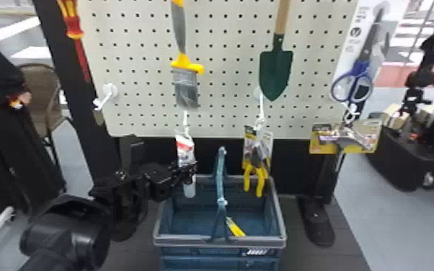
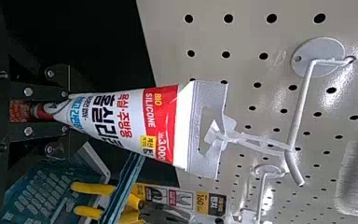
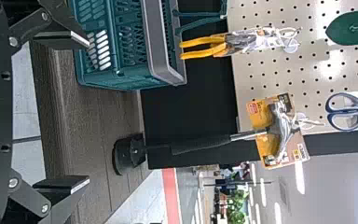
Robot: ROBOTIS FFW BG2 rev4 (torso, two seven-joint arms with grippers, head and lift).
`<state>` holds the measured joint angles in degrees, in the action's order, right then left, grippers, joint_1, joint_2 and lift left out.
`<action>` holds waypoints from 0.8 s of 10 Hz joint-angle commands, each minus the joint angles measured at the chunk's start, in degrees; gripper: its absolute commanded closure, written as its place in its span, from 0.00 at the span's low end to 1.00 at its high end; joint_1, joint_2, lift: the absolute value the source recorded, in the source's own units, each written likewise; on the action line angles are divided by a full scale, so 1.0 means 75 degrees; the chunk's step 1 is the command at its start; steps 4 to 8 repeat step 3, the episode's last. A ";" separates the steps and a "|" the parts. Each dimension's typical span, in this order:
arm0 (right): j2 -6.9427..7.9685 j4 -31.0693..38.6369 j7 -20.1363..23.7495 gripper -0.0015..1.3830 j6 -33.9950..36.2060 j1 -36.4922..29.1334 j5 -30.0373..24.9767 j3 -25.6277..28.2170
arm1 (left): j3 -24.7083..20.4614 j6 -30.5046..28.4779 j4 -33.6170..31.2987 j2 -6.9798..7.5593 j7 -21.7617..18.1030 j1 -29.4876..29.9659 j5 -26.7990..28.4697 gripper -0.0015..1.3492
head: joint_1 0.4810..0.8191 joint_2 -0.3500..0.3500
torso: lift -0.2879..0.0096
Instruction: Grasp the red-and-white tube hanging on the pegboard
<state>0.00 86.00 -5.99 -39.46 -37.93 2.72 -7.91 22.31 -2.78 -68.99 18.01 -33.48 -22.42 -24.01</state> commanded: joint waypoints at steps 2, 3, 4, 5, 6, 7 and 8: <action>0.0000 0.0000 0.0002 0.19 0.0000 0.0000 0.0000 0.0000 | 0.0013 -0.0016 0.0000 -0.0011 0.0000 0.0024 -0.0034 0.78 | 0.20 0.50 | 0.63; 0.0000 0.0000 0.0002 0.19 0.0000 -0.0016 0.0000 0.0000 | 0.0013 -0.0027 0.0000 0.0001 0.0000 0.0024 -0.0034 0.78 | 0.20 0.50 | 0.63; 0.0000 0.0000 0.0002 0.19 0.0000 -0.0016 0.0000 0.0000 | 0.0013 -0.0027 0.0000 0.0001 0.0000 0.0024 -0.0034 0.78 | 0.20 0.50 | 0.63; 0.0000 0.0000 0.0002 0.19 0.0000 -0.0016 0.0000 0.0000 | 0.0013 -0.0027 0.0000 0.0001 0.0000 0.0024 -0.0034 0.78 | 0.20 0.50 | 0.63; 0.0000 0.0000 0.0002 0.19 0.0000 -0.0016 0.0000 0.0000 | 0.0013 -0.0027 0.0000 0.0001 0.0000 0.0024 -0.0034 0.78 | 0.20 0.50 | 0.63; 0.0000 0.0000 0.0002 0.19 0.0000 -0.0016 0.0000 0.0000 | 0.0013 -0.0027 0.0000 0.0001 0.0000 0.0024 -0.0034 0.78 | 0.20 0.50 | 0.63; 0.0000 0.0000 0.0002 0.19 0.0000 -0.0016 0.0000 0.0000 | 0.0013 -0.0027 0.0000 0.0001 0.0000 0.0024 -0.0034 0.78 | 0.20 0.50 | 0.63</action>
